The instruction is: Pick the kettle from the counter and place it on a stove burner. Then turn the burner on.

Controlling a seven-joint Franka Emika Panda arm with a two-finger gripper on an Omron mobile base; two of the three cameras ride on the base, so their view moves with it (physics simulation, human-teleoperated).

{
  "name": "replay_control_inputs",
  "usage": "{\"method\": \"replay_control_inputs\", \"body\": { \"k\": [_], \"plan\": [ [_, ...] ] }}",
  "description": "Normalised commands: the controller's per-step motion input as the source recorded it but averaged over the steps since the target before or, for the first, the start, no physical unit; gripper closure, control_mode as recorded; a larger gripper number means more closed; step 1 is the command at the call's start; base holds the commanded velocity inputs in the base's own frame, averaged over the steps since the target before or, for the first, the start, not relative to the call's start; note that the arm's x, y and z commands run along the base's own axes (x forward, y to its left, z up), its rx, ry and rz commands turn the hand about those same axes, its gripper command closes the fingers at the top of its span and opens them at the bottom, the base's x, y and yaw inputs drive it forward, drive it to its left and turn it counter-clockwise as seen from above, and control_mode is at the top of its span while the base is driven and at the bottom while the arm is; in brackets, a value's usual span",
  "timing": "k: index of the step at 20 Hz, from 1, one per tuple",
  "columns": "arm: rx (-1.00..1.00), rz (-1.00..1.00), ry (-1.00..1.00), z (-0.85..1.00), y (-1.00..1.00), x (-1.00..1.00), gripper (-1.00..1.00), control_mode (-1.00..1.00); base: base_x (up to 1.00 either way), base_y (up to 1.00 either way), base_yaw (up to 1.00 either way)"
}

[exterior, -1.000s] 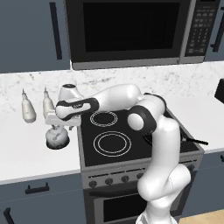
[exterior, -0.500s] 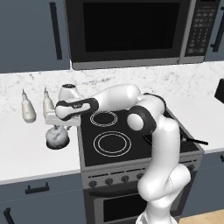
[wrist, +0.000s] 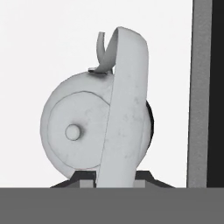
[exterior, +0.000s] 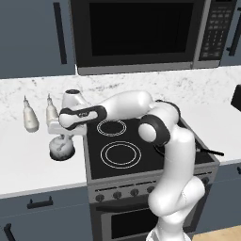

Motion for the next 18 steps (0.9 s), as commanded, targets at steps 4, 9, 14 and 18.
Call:
{"method": "replay_control_inputs", "body": {
  "k": [4, 9, 14, 18],
  "plan": [
    [0.00, 0.00, -0.12, 0.31, -0.08, -0.72, 1.00, -1.00, 0.00, 0.00, 0.00],
    [0.00, 0.00, -0.11, 0.38, -0.22, -0.58, 1.00, -1.00, 0.00, 0.00, 0.00],
    [0.00, -0.03, -0.03, 0.39, -0.48, -0.21, 1.00, -1.00, 0.00, 0.00, 0.00],
    [0.00, -0.04, 0.00, 0.25, -0.86, -0.03, 1.00, -1.00, 0.00, 0.00, 0.00]
  ]
}}
